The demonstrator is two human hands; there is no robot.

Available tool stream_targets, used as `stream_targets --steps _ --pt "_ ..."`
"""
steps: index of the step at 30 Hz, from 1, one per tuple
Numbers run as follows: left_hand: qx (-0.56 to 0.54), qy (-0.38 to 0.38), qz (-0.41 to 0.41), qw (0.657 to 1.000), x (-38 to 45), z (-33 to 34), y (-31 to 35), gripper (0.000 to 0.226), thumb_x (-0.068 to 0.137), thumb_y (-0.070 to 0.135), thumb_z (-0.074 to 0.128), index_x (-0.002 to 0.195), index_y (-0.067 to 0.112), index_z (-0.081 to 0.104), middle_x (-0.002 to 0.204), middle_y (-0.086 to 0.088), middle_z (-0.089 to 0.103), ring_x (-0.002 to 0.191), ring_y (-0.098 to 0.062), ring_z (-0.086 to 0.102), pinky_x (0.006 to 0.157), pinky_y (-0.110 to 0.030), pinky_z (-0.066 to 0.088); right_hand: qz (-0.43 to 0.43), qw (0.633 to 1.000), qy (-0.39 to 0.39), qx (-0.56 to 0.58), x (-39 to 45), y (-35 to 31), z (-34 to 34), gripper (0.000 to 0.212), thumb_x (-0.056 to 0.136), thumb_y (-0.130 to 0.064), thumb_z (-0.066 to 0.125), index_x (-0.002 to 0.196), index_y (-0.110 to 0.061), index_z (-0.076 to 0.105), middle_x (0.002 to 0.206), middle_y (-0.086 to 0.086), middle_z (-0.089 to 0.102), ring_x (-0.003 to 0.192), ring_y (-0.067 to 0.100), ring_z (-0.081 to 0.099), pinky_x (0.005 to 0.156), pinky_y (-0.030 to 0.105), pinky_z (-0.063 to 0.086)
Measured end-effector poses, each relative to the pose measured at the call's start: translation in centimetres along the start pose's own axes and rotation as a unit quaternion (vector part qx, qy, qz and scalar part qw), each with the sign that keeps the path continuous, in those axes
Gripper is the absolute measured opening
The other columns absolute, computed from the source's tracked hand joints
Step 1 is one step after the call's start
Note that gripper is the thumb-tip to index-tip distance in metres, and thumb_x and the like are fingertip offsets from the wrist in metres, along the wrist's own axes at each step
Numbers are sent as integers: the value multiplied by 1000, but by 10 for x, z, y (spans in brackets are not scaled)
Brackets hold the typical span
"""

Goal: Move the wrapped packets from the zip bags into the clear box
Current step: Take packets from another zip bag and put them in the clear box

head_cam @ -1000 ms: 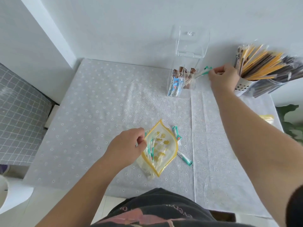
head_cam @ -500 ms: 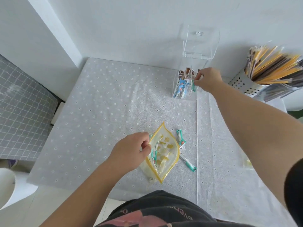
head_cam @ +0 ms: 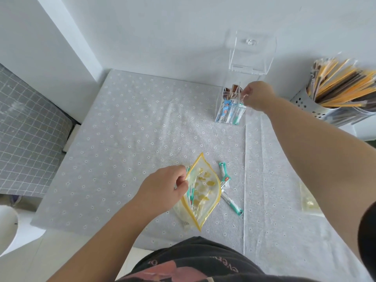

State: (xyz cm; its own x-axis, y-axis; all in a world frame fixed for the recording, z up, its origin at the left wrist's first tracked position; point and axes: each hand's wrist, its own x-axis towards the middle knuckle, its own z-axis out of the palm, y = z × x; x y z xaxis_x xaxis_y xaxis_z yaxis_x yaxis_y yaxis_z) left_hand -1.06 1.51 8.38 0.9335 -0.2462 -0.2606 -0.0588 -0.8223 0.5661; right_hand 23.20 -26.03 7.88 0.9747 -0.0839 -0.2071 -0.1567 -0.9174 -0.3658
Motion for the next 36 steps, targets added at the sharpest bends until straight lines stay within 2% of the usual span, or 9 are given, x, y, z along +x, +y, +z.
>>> stream_targets --steps 8,11,13,17,19,22,27,32,36 --pt "-12 -4 -19 1000 2 -4 -2 23 91 31 55 73 21 45 61 4 49 48 -8 38 52 -27 39 -22 973 107 202 -83 -17 -16 23 86 -2 52 86 -15 71 82 0 69 53 4 45 51 16 38" --pt "-15 -3 -26 1000 1 -6 -5 22 91 30 56 74 19 47 60 3 48 49 -9 39 52 -28 39 -86 957 -46 272 -155 -43 -11 32 84 2 51 75 -22 70 71 -3 67 59 21 55 55 33 48" --pt "-13 -2 -22 1000 1 -5 -5 22 91 30 55 74 19 47 63 3 49 51 -10 41 53 -28 39 -156 953 -194 173 -193 -55 7 31 83 -2 53 78 -25 74 74 -5 70 72 24 67 69 36 55" --pt "-6 -16 -19 1000 1 -7 0 21 91 31 56 74 22 47 68 8 53 56 -10 49 55 -29 42 -194 904 -363 -112 -220 -64 78 45 89 -3 47 126 -23 61 123 4 61 106 22 62 86 30 51" --pt "-6 -16 -14 1000 0 -8 1 22 90 31 56 73 22 46 70 7 55 54 -10 48 54 -29 40 -187 899 -356 -175 -218 -61 104 58 90 2 44 141 -26 44 123 8 54 94 22 60 71 30 48" --pt "-4 -4 -13 1000 -2 -11 3 22 90 30 56 74 19 47 70 2 56 55 -14 48 54 -31 41 -192 902 -334 -196 -213 -54 118 71 89 3 41 145 -40 30 96 3 48 68 18 50 51 28 39" --pt "15 -6 -14 1000 -7 -12 2 19 91 29 55 79 17 50 65 4 52 53 -11 43 52 -28 38 -204 905 -312 -206 -214 -47 130 69 90 2 40 140 -45 33 100 4 53 74 20 52 55 30 42" --pt "6 0 -16 1000 -8 -11 1 19 91 28 55 77 17 50 66 4 52 53 -10 42 53 -28 37 -231 909 -296 -180 -210 -47 132 49 93 3 40 129 -27 54 115 7 54 102 27 54 69 33 42" --pt "-2 -4 -20 1000 -10 -7 0 21 92 29 56 76 17 48 61 7 47 51 -9 39 52 -27 35 -277 899 -286 -180 -210 -43 133 38 96 -6 42 126 -23 58 108 6 53 97 22 52 63 27 33"
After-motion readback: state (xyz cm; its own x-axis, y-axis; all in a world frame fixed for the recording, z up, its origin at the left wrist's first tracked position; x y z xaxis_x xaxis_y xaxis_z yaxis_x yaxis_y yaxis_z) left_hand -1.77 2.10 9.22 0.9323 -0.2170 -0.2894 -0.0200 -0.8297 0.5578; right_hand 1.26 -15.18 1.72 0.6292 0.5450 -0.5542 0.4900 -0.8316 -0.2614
